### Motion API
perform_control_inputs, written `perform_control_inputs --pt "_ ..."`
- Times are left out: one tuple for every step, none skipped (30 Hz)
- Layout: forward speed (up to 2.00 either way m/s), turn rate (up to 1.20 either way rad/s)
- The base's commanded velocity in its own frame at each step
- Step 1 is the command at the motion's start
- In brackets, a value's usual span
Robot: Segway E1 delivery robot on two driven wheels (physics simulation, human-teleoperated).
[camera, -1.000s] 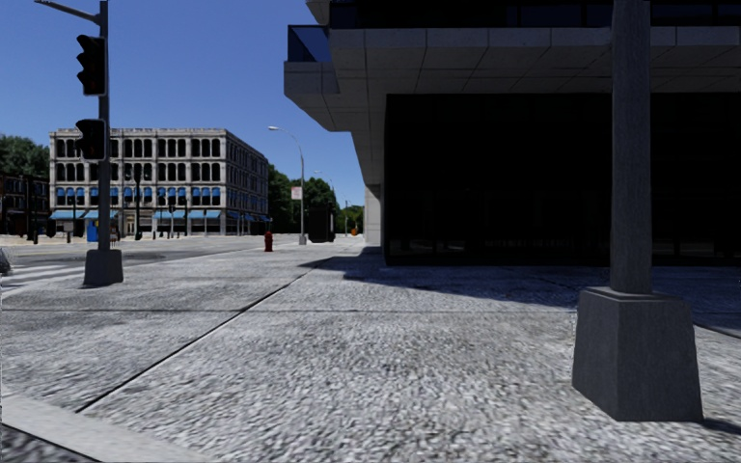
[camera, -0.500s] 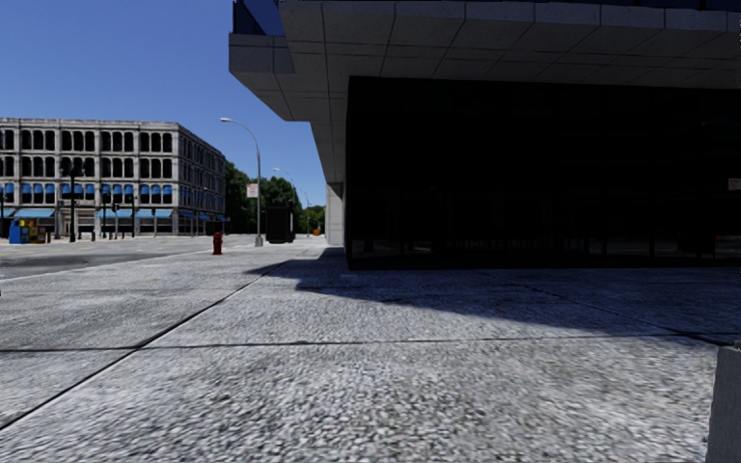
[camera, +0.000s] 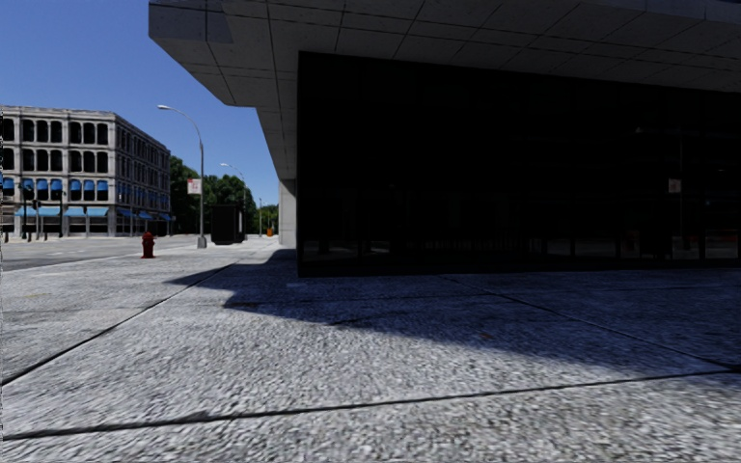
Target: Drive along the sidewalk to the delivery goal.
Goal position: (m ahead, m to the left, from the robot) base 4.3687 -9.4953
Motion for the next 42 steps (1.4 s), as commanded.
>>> perform_control_inputs --pt "2.00 -0.58" --pt "2.00 -0.58" --pt "2.00 -0.58" --pt "2.00 -0.59" --pt "2.00 -0.59" --pt "2.00 -0.61" --pt "2.00 -0.63" --pt "2.00 -0.67" --pt "2.00 -0.67" --pt "2.00 -0.70" --pt "2.00 -0.71" --pt "2.00 -0.71" --pt "2.00 -0.71" --pt "2.00 -0.71" --pt "2.00 -0.71" --pt "2.00 -0.71" --pt "2.00 -0.71" --pt "2.00 -0.71" --pt "2.00 -0.71" --pt "2.00 -0.71" --pt "2.00 -0.71" --pt "2.00 -0.71" --pt "2.00 -0.71" --pt "2.00 -0.71" --pt "2.00 -0.71" --pt "2.00 -0.71" --pt "2.00 -0.71" --pt "2.00 -0.71" --pt "2.00 -0.71" --pt "2.00 -0.71" --pt "2.00 -0.71" --pt "2.00 -0.71" --pt "2.00 -0.71" --pt "2.00 -0.71" --pt "2.00 -0.71" --pt "2.00 -0.71" --pt "2.00 -0.71" --pt "2.00 -0.71" --pt "2.00 -0.71" --pt "2.00 -0.71" --pt "2.00 -0.71" --pt "2.00 -0.71"
